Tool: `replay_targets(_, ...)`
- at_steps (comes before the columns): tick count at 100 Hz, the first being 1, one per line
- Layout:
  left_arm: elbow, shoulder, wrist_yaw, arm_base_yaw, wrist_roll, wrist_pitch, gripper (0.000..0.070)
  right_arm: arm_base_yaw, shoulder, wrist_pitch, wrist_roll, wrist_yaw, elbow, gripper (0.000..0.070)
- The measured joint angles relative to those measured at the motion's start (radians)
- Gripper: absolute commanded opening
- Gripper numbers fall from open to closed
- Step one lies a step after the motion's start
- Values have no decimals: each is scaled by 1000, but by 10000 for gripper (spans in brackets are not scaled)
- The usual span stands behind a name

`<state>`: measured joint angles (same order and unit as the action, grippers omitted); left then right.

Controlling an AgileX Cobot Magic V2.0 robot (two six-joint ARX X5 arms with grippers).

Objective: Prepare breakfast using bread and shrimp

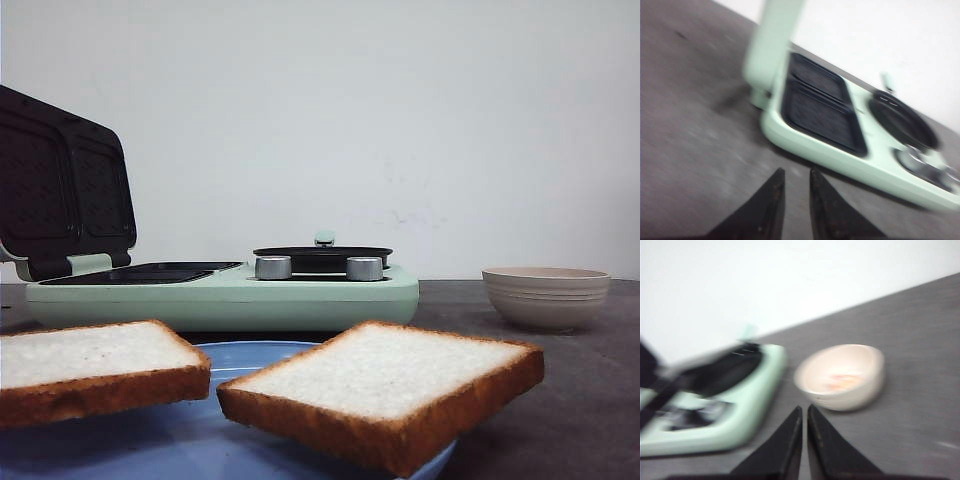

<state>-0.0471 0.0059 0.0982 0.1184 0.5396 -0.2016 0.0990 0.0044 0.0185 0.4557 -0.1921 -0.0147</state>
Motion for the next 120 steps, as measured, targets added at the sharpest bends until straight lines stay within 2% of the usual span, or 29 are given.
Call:
replay_targets(8, -37, 13, 30, 0, 29, -10, 6, 0, 0, -35, 51, -48, -11, 4)
replay_targets(21, -161, 80, 30, 0, 26, -10, 6, 0, 18, -32, 76, -43, -108, 4)
replay_targets(31, -280, 180, 30, 0, -12, -33, 5, 0, 63, -28, 56, -44, -220, 4)
replay_targets(42, -434, 312, 32, 0, -73, -136, 7, 0, 148, 33, 18, -74, -340, 6)
replay_targets(46, -490, 358, 33, 0, -92, -186, 42, 0, 178, 71, 8, -100, -377, 15)
replay_targets(50, -543, 402, 41, 0, -109, -240, 104, 0, 207, 110, -2, -129, -412, 73)
replay_targets(60, -660, 505, 92, 0, -133, -389, 361, 0, 267, 198, -14, -206, -488, 356)
replay_targets(66, -722, 566, 125, 0, -139, -487, 424, 0, 289, 240, -14, -234, -523, 437)
replay_targets(79, -820, 686, 145, 0, -162, -662, 434, 0, 301, 298, -13, -261, -560, 441)
replay_targets(94, -866, 802, 152, 0, -203, -750, 434, 0, 301, 313, -13, -314, -561, 441)
replay_targets(120, -867, 1052, 325, 5, -294, -855, 435, 0, 301, 334, -14, -329, -561, 440)
